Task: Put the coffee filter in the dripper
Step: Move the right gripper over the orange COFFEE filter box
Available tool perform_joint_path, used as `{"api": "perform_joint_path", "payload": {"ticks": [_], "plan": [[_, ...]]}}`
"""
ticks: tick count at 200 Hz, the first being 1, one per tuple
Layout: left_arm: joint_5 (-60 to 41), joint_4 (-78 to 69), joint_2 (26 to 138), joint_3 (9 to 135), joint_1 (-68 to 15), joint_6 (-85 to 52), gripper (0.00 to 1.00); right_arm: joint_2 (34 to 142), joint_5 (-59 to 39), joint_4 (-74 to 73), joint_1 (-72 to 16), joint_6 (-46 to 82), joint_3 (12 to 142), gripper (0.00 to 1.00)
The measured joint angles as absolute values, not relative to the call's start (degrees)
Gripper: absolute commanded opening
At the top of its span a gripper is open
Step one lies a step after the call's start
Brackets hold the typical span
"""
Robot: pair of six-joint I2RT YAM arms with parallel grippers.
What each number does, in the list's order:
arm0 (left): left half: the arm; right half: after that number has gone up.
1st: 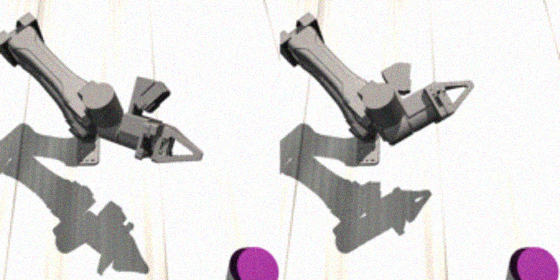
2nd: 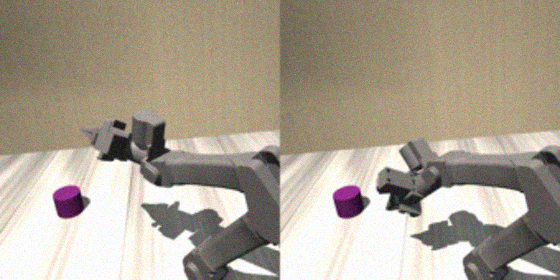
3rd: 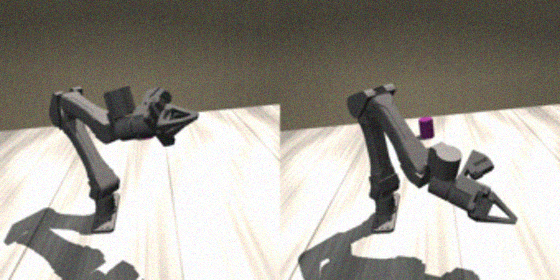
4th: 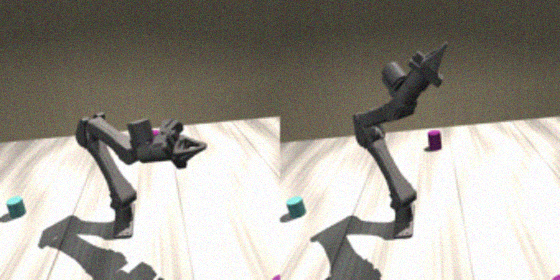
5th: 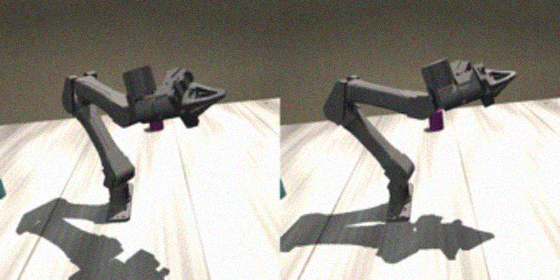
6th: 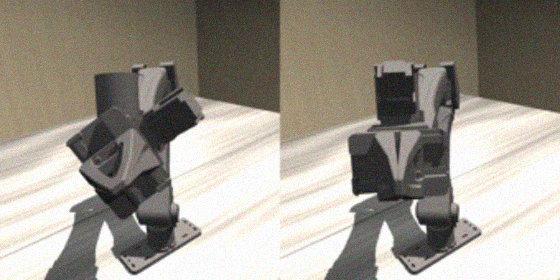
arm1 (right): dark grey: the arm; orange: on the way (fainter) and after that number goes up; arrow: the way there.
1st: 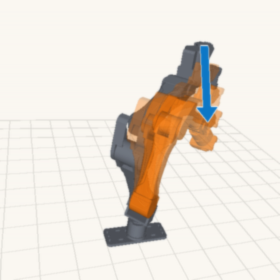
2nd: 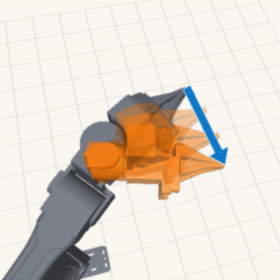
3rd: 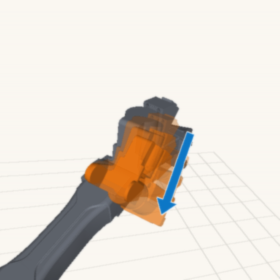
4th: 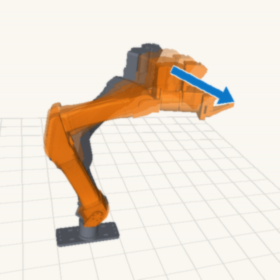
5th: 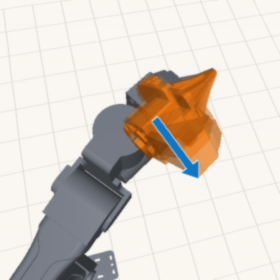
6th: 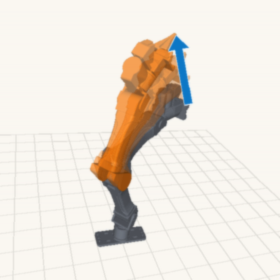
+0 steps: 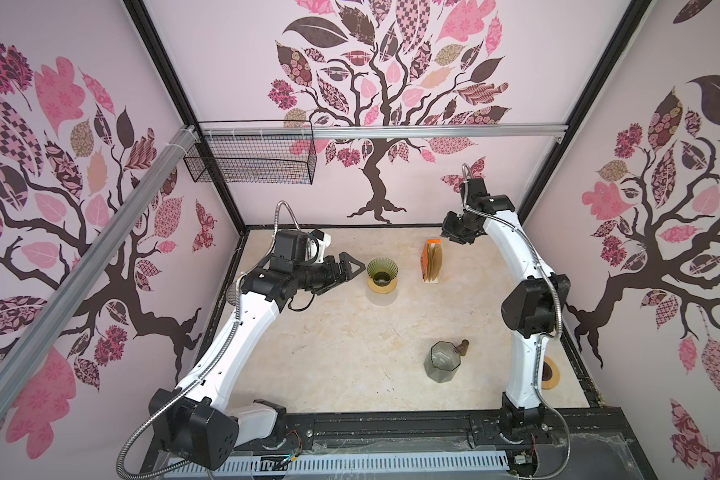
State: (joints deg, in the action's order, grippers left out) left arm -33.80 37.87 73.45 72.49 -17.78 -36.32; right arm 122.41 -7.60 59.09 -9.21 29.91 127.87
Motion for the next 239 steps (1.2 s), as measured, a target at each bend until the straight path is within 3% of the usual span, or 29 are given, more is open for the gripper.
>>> {"api": "perform_joint_path", "payload": {"ticks": [239], "plan": [[-35.2,35.6,74.2,69.5,-17.8,-39.2,0.98,134.1,-7.7,57.6,-9.4,32.0,127.1,0.26]]}}
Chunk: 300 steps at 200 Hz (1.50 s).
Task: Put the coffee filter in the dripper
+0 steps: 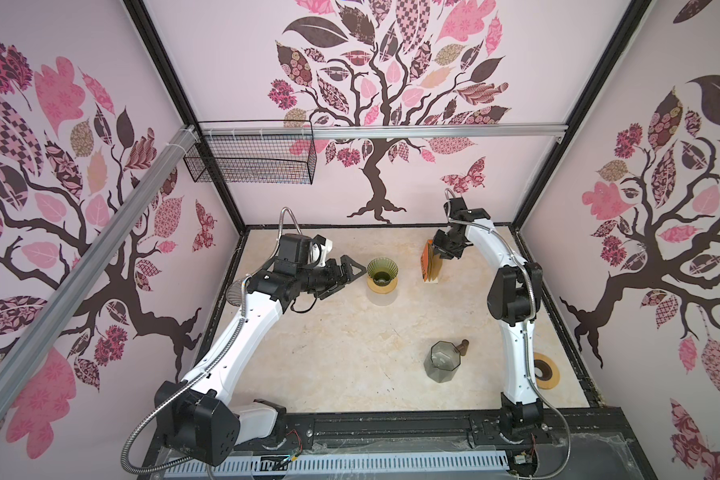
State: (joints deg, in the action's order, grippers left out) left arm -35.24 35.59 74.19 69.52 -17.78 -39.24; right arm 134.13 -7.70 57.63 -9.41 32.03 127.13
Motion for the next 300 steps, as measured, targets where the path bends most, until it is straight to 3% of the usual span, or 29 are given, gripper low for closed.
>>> {"api": "perform_joint_path", "payload": {"ticks": [103,219,300], "plan": [[-35.3,35.2,74.8,69.5,-17.8,-39.2,0.98,134.5,-7.1,57.6,-9.4,31.9,127.2,0.19],[-35.7,34.7,74.8,69.2,-17.8,-39.3,0.98,134.5,-6.0,57.7,-9.4,29.7,127.5,0.02],[-36.2,33.6,75.0,68.5,-17.8,-39.7,0.98,134.3,-5.2,57.9,-10.0,27.7,128.0,0.00]]}}
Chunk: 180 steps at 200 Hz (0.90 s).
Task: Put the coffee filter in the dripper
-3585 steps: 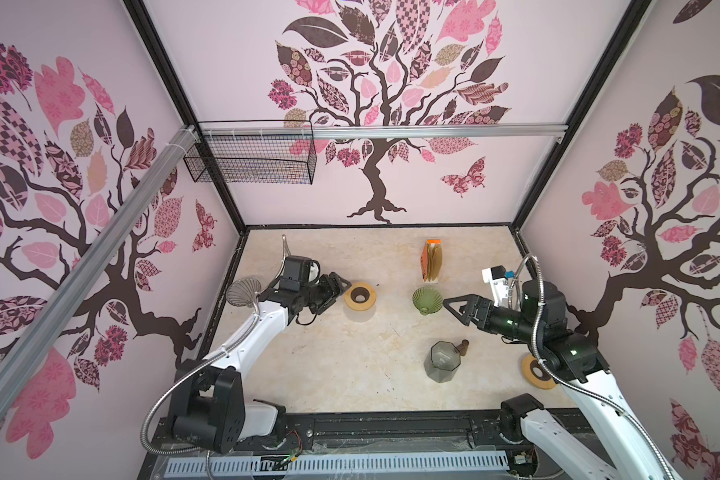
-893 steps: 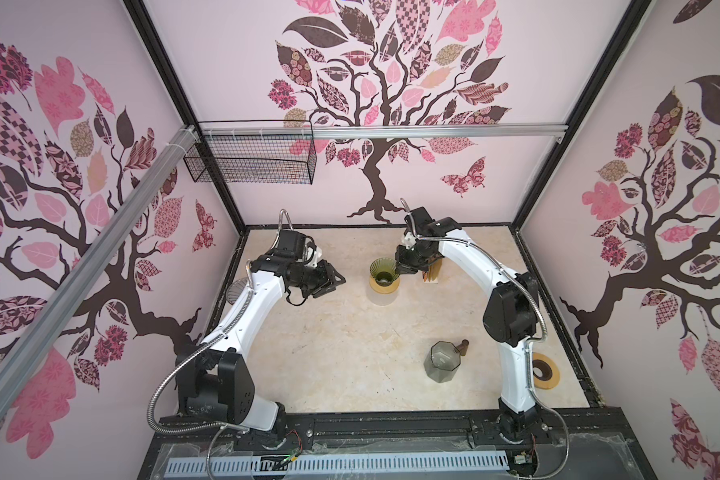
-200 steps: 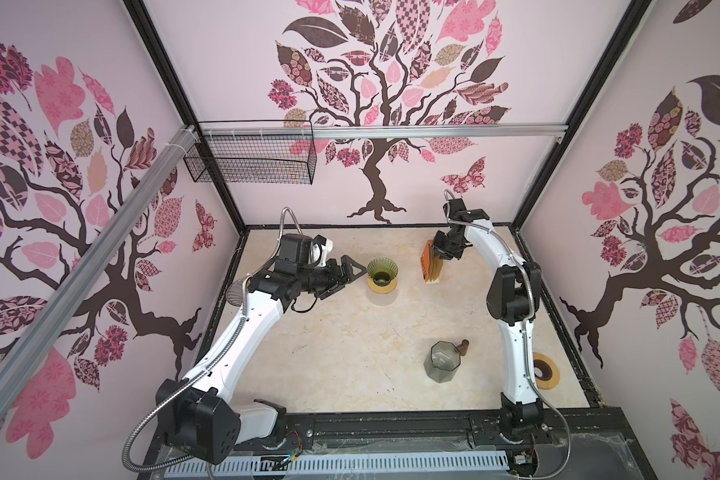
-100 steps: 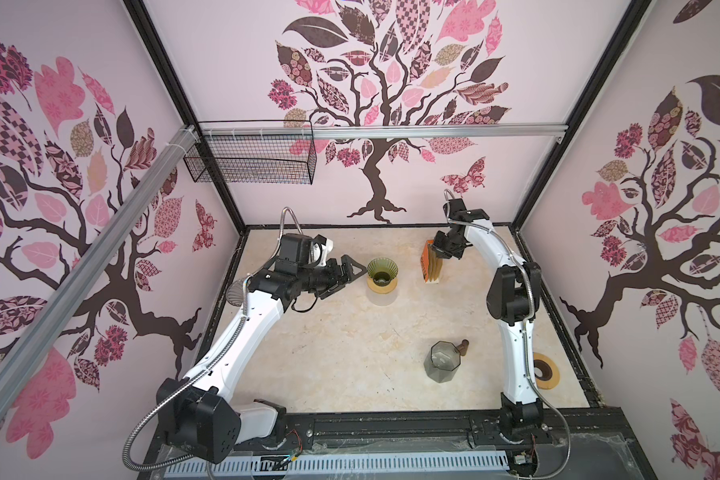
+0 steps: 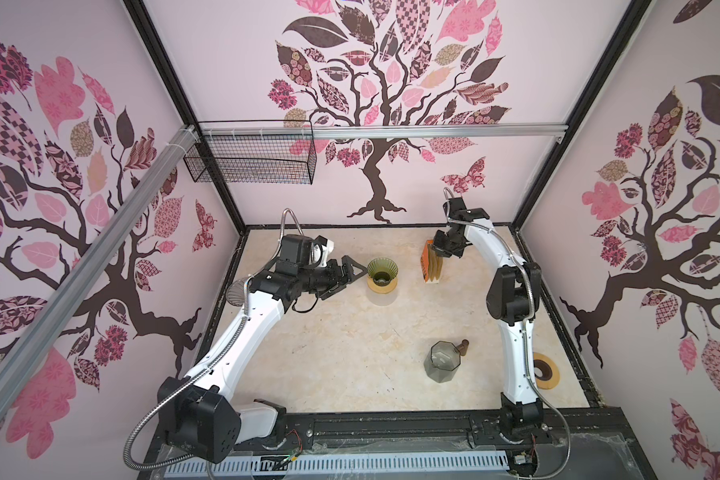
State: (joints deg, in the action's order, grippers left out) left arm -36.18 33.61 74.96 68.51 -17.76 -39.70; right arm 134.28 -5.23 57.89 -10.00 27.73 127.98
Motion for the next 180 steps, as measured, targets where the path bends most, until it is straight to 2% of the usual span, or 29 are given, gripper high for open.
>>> {"api": "perform_joint_path", "payload": {"ticks": [132,180], "plan": [[-36.2,33.5,75.2,68.4,-17.6,-39.7,0.98,133.7,-6.1,58.0,-10.0,26.1,124.9,0.00],[-36.1,33.5,75.2,68.4,-17.6,-39.7,0.98,130.0,-5.1,57.7,-10.0,25.9,123.2,0.00]]}}
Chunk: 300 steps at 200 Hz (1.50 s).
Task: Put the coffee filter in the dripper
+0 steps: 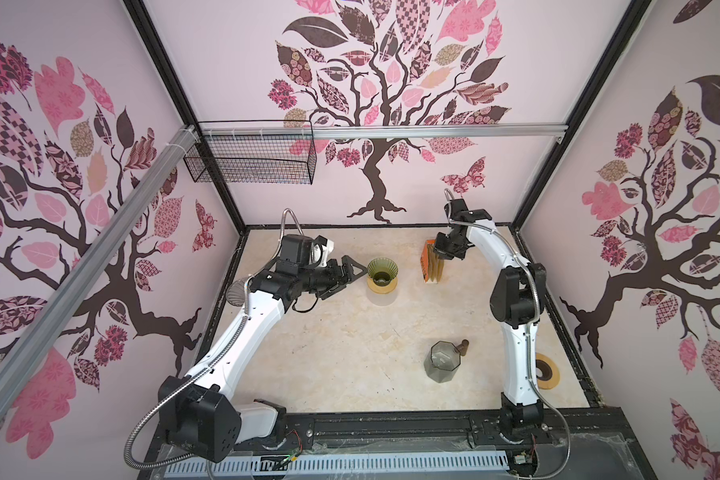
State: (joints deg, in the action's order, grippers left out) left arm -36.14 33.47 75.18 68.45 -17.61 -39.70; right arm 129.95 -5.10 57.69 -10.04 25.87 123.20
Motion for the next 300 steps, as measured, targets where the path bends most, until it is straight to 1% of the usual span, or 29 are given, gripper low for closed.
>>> {"api": "perform_joint_path", "payload": {"ticks": [40,125,193,267,300], "plan": [[-36.1,33.5,75.2,68.4,-17.6,-39.7,0.98,127.7,-4.5,57.6,-10.0,25.9,123.2,0.00],[-35.4,34.9,75.2,68.5,-16.8,-38.8,0.98,127.4,-4.5,58.5,-10.0,25.9,125.5,0.00],[-34.1,37.1,75.2,68.6,-16.1,-37.3,0.98,123.8,-3.2,59.3,-10.0,25.8,126.4,0.00],[-33.4,38.3,75.2,68.6,-16.1,-36.9,0.98,123.2,-3.5,60.1,-10.0,25.9,126.4,0.00],[-33.0,38.7,75.2,68.6,-16.1,-36.3,0.98,121.0,-4.0,60.8,-10.1,25.9,126.7,0.00]]}}
